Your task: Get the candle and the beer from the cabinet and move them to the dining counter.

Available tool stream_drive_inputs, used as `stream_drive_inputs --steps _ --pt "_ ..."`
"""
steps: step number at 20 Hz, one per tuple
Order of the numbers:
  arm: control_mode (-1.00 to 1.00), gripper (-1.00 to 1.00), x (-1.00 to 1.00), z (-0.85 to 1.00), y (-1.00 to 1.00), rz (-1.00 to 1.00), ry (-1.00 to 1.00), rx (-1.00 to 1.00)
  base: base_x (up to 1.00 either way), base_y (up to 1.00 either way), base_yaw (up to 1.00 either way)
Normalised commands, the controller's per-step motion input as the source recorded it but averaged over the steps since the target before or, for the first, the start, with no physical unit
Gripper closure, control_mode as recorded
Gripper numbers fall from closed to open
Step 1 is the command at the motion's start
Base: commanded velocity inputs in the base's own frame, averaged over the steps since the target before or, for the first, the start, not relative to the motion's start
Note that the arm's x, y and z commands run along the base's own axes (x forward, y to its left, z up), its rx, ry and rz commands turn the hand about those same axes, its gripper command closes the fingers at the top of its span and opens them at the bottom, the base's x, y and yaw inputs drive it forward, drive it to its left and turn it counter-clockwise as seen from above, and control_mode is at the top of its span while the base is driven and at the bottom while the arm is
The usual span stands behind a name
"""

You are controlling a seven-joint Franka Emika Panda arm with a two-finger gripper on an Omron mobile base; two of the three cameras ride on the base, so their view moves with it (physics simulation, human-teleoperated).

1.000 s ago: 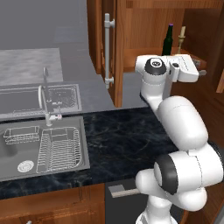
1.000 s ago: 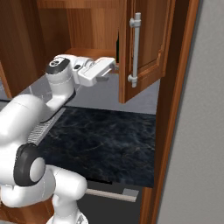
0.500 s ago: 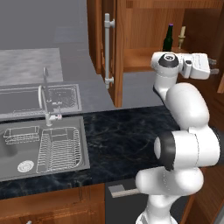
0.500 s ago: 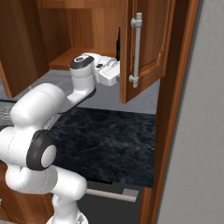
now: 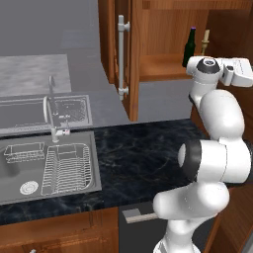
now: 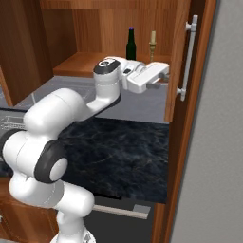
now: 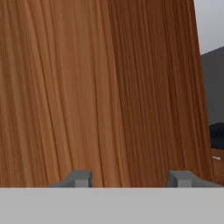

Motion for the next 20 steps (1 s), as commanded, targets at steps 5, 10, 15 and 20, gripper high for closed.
stream_drive_inputs --steps 5,10,15,20 --pt "-1.00 -1.00 0.00 0.00 -0.50 0.04 0.00 0.00 0.00 0.00 0.00" --pt "-1.00 -1.00 0.00 0.00 -0.19 0.02 0.01 0.00 0.00 0.00 0.00" --pt "-1.00 -1.00 -0.26 0.00 0.17 0.04 0.01 0.00 0.00 0.00 0.00" --pt "-1.00 -1.00 -0.61 -0.01 0.55 0.16 0.00 -0.04 0.00 0.00 0.00"
